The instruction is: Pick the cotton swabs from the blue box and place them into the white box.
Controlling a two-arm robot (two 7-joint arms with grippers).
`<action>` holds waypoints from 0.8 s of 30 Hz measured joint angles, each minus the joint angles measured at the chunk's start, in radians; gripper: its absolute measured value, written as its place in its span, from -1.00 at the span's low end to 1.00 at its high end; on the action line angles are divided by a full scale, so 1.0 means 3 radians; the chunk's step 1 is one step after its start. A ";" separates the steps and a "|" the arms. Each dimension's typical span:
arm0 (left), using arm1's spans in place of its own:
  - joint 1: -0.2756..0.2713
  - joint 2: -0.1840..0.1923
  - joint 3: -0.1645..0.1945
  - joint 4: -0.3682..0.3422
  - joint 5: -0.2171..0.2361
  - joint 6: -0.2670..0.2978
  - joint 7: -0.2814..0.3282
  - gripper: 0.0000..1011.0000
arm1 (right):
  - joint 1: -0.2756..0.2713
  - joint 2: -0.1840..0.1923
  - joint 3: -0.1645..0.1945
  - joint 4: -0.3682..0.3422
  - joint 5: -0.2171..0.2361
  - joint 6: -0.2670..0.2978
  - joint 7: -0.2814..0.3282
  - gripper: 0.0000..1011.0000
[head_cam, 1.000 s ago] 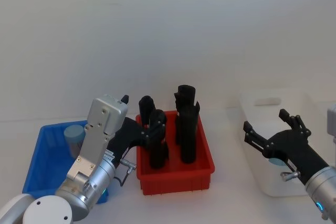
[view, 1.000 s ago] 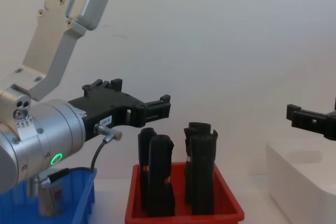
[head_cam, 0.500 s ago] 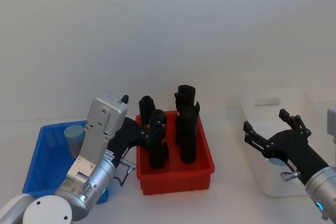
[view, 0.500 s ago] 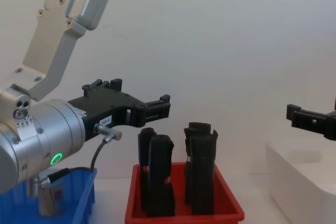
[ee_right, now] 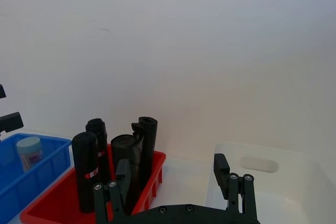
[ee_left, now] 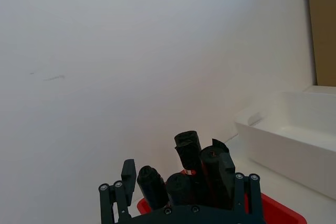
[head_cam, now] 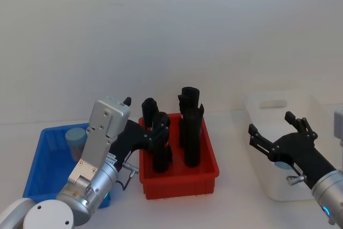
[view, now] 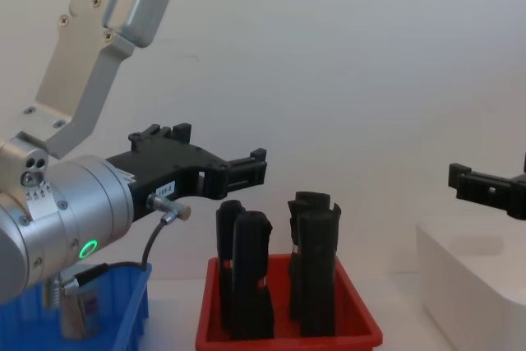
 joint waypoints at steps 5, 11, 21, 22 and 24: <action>0.0000 0.0000 0.0000 0.0000 0.0000 0.0000 0.0000 0.99 | 0.0000 0.0000 0.0000 0.0000 0.0000 0.0000 0.0000 0.98; 0.0000 0.0000 0.0000 0.0000 0.0000 0.0000 0.0000 0.99 | 0.0000 0.0000 0.0000 0.0000 0.0000 0.0000 0.0000 0.98; 0.0000 0.0000 0.0000 0.0000 0.0000 0.0000 0.0000 0.99 | 0.0005 -0.0003 0.0000 0.0006 -0.0002 0.0002 0.0009 0.98; 0.0000 0.0000 0.0000 0.0000 0.0000 0.0000 0.0000 0.99 | 0.0007 -0.0003 0.0000 0.0008 -0.0003 0.0004 0.0013 0.98; 0.0000 0.0000 0.0000 0.0000 0.0000 0.0000 0.0000 0.99 | 0.0011 -0.0005 0.0001 0.0016 -0.0006 0.0007 0.0025 0.98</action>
